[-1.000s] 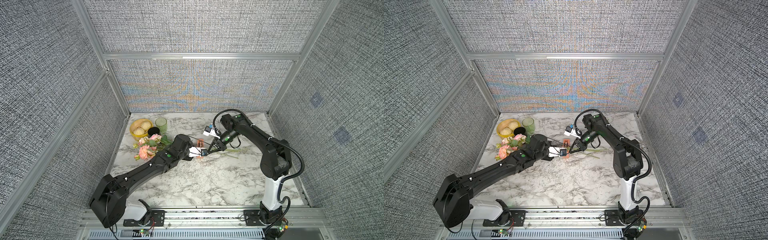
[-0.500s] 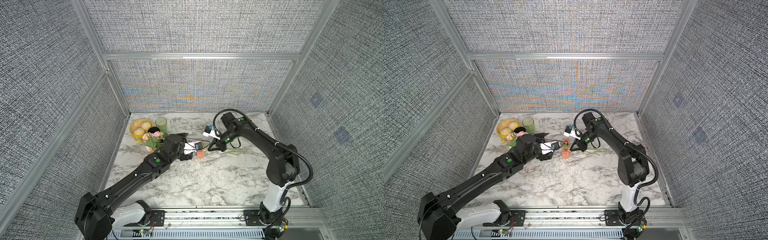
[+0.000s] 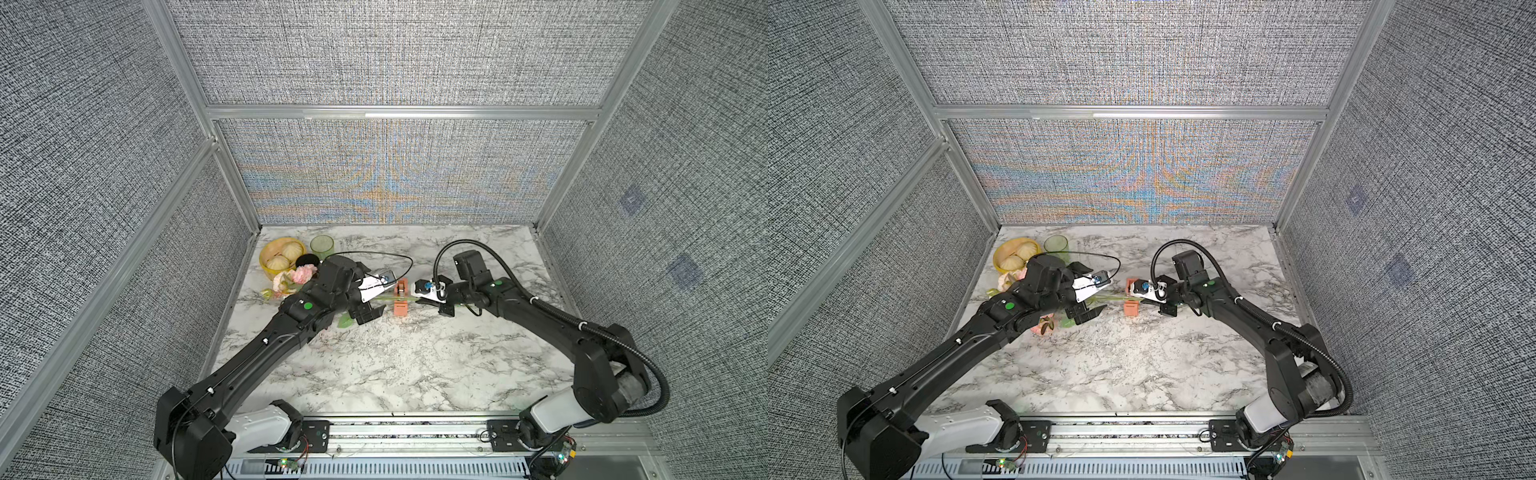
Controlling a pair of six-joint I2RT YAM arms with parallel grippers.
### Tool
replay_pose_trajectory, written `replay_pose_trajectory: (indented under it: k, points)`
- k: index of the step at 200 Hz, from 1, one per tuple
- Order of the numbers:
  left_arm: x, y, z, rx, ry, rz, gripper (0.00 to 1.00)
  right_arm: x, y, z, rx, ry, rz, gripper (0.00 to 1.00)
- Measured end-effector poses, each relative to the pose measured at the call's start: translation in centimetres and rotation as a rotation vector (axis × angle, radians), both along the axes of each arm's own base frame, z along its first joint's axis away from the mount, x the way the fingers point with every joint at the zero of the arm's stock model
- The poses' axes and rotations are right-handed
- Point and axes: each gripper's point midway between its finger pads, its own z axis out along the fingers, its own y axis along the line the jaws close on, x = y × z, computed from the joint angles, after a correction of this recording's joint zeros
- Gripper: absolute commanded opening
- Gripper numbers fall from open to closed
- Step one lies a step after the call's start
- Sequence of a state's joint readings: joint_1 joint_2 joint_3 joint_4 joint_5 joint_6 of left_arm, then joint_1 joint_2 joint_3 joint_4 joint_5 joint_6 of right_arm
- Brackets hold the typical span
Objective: Wrap bouquets with tape
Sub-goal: Wrap the tape around the bouquet.
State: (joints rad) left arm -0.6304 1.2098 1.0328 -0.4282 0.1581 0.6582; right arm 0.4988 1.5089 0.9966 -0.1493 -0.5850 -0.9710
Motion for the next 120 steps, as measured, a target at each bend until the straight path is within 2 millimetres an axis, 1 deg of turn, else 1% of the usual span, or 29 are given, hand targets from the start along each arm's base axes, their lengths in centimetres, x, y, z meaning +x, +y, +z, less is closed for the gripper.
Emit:
replay_pose_trajectory:
  k: [14,36,54,80,104,120]
  points:
    - [-0.4,-0.1,-1.2,0.026,0.040,-0.031,0.96,0.1,0.4,-0.3,0.003,-0.091,0.025,0.00]
    - [-0.5,-0.3,-2.8,0.063,0.104,-0.060,0.94,0.9,0.8,-0.2,-0.018,-0.253,0.040,0.00]
    - [-0.2,-0.4,-4.2,0.087,0.152,-0.076,0.93,1.3,1.0,-0.1,-0.034,-0.364,0.038,0.00]
    - [0.5,-0.3,-6.7,0.145,0.211,-0.091,0.89,1.7,1.0,0.2,-0.069,-0.494,0.033,0.00]
    - [1.7,-0.2,-7.6,0.177,0.245,-0.091,0.83,1.5,1.4,0.2,-0.090,-0.608,0.039,0.00]
    - [2.4,0.0,-8.0,0.187,0.261,-0.085,0.77,1.8,0.9,0.0,-0.117,-0.662,0.019,0.00]
